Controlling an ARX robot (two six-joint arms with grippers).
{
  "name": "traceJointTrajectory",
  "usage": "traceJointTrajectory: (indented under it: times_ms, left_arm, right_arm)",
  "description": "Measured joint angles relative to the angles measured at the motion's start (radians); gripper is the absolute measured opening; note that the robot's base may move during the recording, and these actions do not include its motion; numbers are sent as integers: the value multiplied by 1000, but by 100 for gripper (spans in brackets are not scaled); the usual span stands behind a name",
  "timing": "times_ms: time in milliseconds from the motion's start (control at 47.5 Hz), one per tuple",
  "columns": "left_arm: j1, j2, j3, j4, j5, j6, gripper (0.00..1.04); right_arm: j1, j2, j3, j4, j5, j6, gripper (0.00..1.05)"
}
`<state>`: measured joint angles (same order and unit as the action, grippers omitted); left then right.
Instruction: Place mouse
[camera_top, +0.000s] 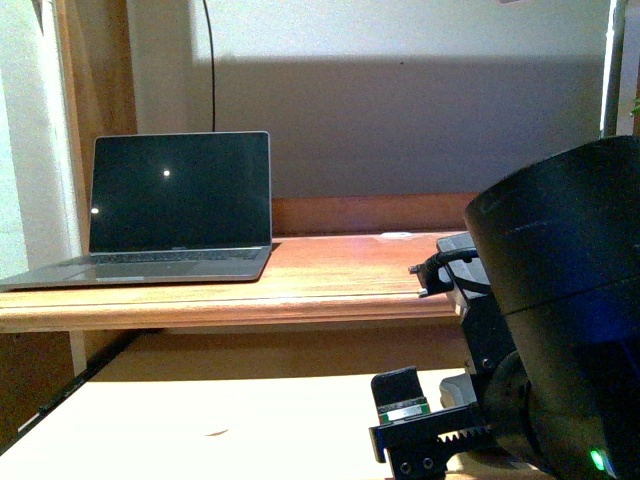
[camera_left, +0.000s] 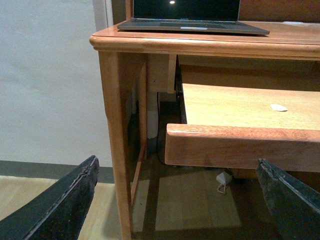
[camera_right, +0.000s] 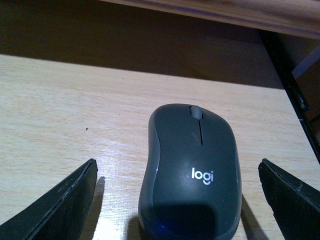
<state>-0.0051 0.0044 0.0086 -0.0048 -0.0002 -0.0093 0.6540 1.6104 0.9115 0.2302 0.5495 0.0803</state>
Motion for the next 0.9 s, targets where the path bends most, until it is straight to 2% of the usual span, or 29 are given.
traceJointTrajectory:
  times_ms: [547,799,904]
  left_arm:
    - [0,0,0,0,0,0,97]
    - [0,0,0,0,0,0,97]
    - [0,0,0,0,0,0,97]
  right_arm:
    - [-39,75,94,-121,-18,124,97]
    - [-50,79,97,-108,-25,135,62]
    - [-52,71,95,-107,-29,137,55]
